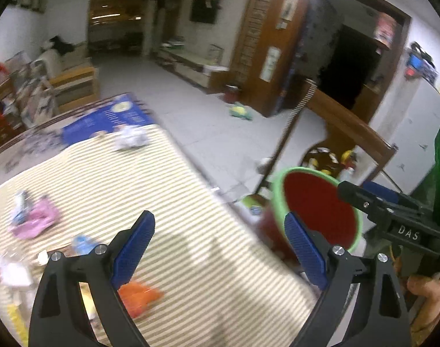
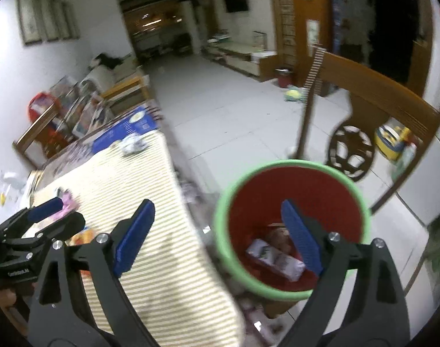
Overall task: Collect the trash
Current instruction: 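Move both open grippers back over the table trash, then grasp the yellow snack box with the left gripper while the right grasps the pink-white paper carton, then carry the pink-white carton to the red bucket and release it with the right gripper, then lower the yellow snack box into the red bucket and open the left gripper, then grasp the white milk carton with the right gripper while the left moves toward the plastic bottle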
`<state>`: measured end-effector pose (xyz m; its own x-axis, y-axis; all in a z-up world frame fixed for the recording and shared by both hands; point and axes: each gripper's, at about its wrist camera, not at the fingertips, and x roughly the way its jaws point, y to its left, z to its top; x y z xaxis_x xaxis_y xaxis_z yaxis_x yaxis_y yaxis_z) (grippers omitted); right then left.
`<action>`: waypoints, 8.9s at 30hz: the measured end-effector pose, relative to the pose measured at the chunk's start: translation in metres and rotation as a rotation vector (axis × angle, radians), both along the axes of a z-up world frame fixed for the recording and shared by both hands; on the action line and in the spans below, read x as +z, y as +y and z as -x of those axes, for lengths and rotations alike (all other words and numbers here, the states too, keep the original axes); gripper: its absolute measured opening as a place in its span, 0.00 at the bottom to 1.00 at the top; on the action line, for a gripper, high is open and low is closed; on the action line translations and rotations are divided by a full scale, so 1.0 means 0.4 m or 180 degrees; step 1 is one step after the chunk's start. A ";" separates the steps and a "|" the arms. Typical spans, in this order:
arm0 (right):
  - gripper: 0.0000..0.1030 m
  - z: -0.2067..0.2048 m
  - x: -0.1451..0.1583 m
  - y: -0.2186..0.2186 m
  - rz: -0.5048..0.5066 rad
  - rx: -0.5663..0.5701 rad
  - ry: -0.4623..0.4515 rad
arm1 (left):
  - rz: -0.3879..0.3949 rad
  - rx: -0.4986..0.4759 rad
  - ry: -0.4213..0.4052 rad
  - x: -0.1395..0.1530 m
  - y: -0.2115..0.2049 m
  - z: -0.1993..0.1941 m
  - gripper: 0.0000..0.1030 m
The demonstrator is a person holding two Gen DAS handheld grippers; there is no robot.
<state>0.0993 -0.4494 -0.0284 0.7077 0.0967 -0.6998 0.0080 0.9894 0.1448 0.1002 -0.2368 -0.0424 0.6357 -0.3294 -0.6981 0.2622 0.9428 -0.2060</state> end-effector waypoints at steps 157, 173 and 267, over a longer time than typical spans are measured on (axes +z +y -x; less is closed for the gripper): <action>0.61 -0.042 -0.141 -0.243 0.0128 -0.0345 0.0319 | 0.0122 0.0146 0.0042 0.027 -0.146 -0.048 0.33; 0.84 0.054 -0.131 -0.425 -0.0112 -0.0815 0.0280 | 0.0140 -0.0642 0.0269 -0.031 -0.405 -0.098 0.33; 0.89 0.066 -0.330 1.268 0.2955 0.4608 0.1012 | 0.0248 0.2130 0.0597 -0.224 1.006 0.122 0.67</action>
